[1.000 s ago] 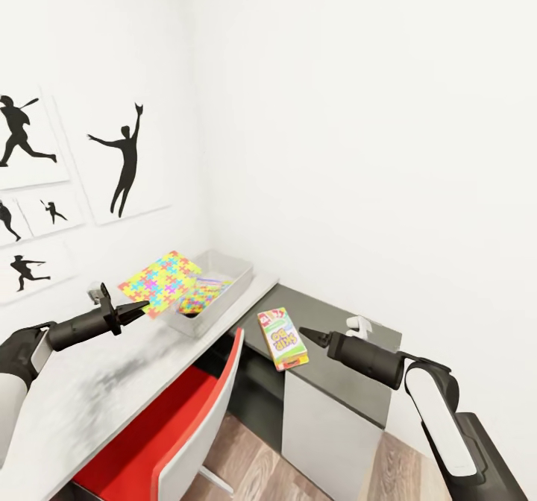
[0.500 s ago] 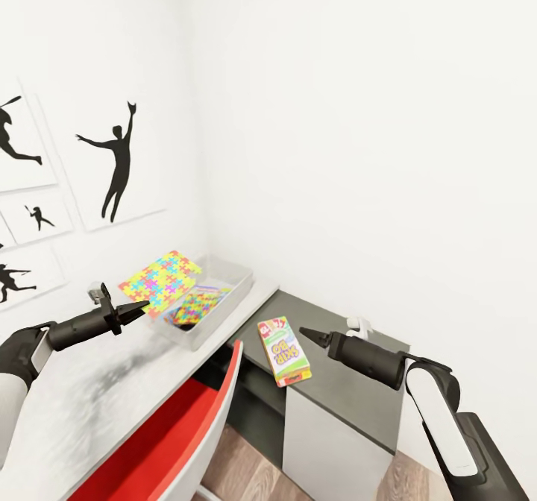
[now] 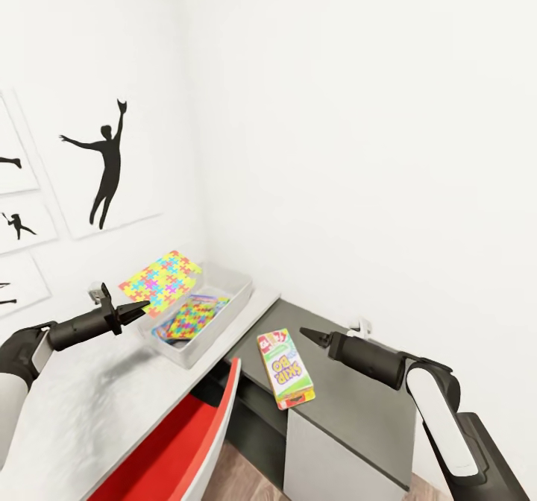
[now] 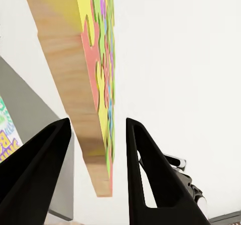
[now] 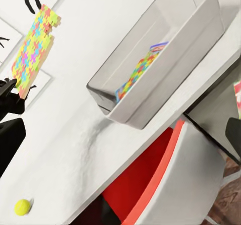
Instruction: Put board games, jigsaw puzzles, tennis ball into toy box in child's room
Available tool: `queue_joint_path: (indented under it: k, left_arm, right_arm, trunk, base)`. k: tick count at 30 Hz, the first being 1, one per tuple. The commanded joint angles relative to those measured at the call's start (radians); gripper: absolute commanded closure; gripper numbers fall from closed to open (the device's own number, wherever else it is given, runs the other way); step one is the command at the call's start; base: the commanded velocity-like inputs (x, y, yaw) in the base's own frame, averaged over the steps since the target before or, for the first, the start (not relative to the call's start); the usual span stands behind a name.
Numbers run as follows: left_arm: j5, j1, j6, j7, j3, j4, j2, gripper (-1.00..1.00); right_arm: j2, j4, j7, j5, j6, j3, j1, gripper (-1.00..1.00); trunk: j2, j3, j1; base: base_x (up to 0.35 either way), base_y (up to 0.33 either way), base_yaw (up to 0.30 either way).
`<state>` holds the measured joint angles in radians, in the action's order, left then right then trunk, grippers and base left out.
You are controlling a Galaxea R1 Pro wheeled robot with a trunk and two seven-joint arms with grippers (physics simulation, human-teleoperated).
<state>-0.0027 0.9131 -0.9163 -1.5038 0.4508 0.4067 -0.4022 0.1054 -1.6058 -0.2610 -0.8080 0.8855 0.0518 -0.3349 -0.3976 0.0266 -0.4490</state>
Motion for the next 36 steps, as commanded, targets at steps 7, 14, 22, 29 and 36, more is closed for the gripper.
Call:
queue_joint_path:
  k: [7,14,22,29,36]
  left_arm:
    - [-0.002,0.001,-0.01,-0.004,0.002,0.0,0.004,1.0]
    - [-0.002,0.001,-0.01,-0.004,0.002,0.0,0.005,1.0]
    - [-0.002,0.0,-0.002,-0.003,-0.01,-0.001,0.006,1.0]
    - [-0.002,0.0,0.0,0.0,-0.03,-0.001,0.009,1.0]
    - [-0.003,0.018,-0.012,0.104,-0.105,-0.001,0.095,1.0]
  right_arm:
    - [-0.001,0.0,-0.004,0.006,0.003,0.0,-0.001,-1.0]
    - [-0.004,0.0,0.0,0.006,0.003,0.001,-0.001,-1.0]
    - [0.0,0.001,-0.003,0.006,0.003,0.001,-0.001,-1.0]
    - [0.001,0.001,-0.005,0.006,0.003,0.0,-0.001,-1.0]
    - [0.0,0.003,0.001,0.007,0.002,0.001,-0.001,-1.0]
  trunk:
    - [-0.002,0.002,-0.001]
    - [-0.002,0.002,-0.001]
    - [-0.002,0.002,-0.001]
    - [-0.002,0.002,-0.001]
    - [-0.002,0.002,-0.001]
  base:
    - [0.079,0.0,0.0]
    - [0.11,-0.023,0.047]
    - [0.112,-0.025,0.257]
    - [0.043,-0.009,0.074]
    - [0.002,0.0,0.003]
